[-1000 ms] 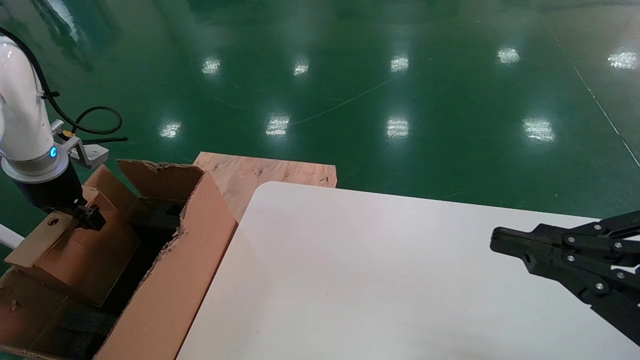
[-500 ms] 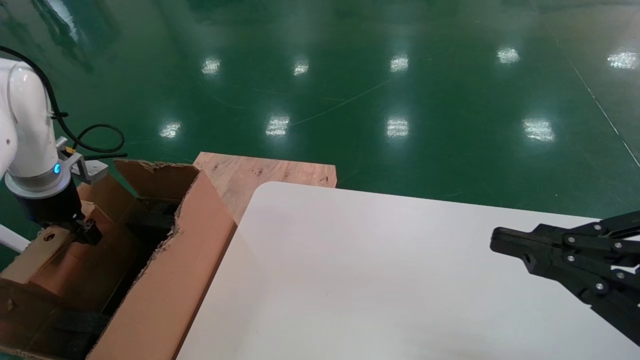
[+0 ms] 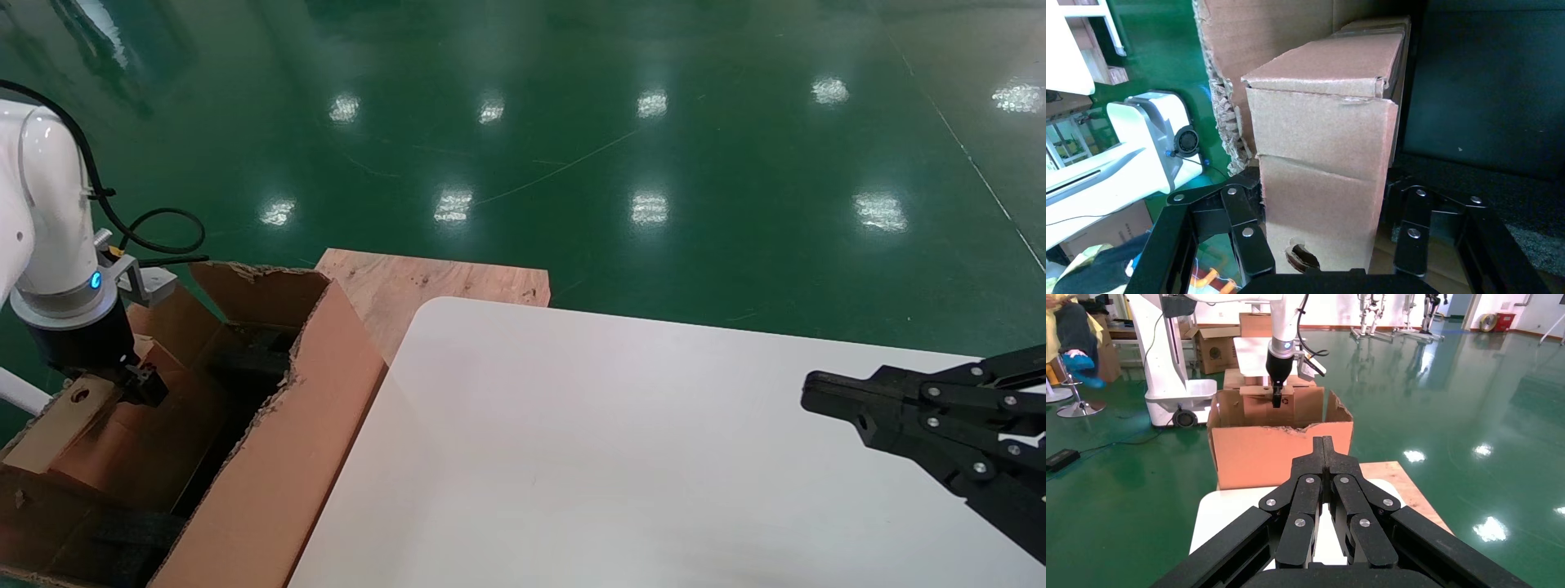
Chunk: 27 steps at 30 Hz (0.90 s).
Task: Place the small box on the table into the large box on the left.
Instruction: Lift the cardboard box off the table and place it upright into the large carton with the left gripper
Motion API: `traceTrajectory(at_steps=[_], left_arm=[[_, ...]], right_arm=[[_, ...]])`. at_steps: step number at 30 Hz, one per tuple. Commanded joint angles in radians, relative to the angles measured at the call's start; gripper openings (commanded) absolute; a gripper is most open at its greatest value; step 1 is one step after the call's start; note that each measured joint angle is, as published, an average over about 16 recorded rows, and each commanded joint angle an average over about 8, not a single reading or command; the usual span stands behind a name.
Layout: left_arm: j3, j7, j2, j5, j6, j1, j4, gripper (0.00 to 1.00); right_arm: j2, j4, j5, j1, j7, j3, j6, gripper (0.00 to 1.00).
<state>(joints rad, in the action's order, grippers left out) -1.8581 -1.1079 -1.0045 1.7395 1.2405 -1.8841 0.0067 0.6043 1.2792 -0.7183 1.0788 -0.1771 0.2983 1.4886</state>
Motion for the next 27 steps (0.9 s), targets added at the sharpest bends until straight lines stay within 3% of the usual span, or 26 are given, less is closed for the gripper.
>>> traceTrajectory(at_steps=[1,5,6,13,14,27], left_arm=[[0.001,0.000,0.000,0.000,-0.001,0.000,0.000,1.00],[0.001,0.000,0.001,0.000,0.000,-0.001,0.000,1.00],[0.001,0.001,0.001,0.000,0.001,-0.001,0.000,1.00],[0.000,0.001,0.001,0.000,0.002,-0.001,0.001,1.00],[0.000,0.001,0.001,0.000,0.002,-0.001,0.001,1.00],[-0.001,0.002,0.000,0.001,0.002,-0.002,0.000,1.00]], right_arm=[[0.000,0.000,0.000,0.000,0.000,0.000,0.000,0.00],[0.000,0.000,0.000,0.000,0.000,0.000,0.000,0.00],[0.000,0.000,0.000,0.000,0.000,0.000,0.000,0.05],[0.000,0.000,0.000,0.000,0.000,0.000,0.000,0.93],[0.000,0.000,0.000,0.000,0.000,0.000,0.000,1.00],[0.000,0.000,0.000,0.000,0.000,0.000,0.000,1.00]])
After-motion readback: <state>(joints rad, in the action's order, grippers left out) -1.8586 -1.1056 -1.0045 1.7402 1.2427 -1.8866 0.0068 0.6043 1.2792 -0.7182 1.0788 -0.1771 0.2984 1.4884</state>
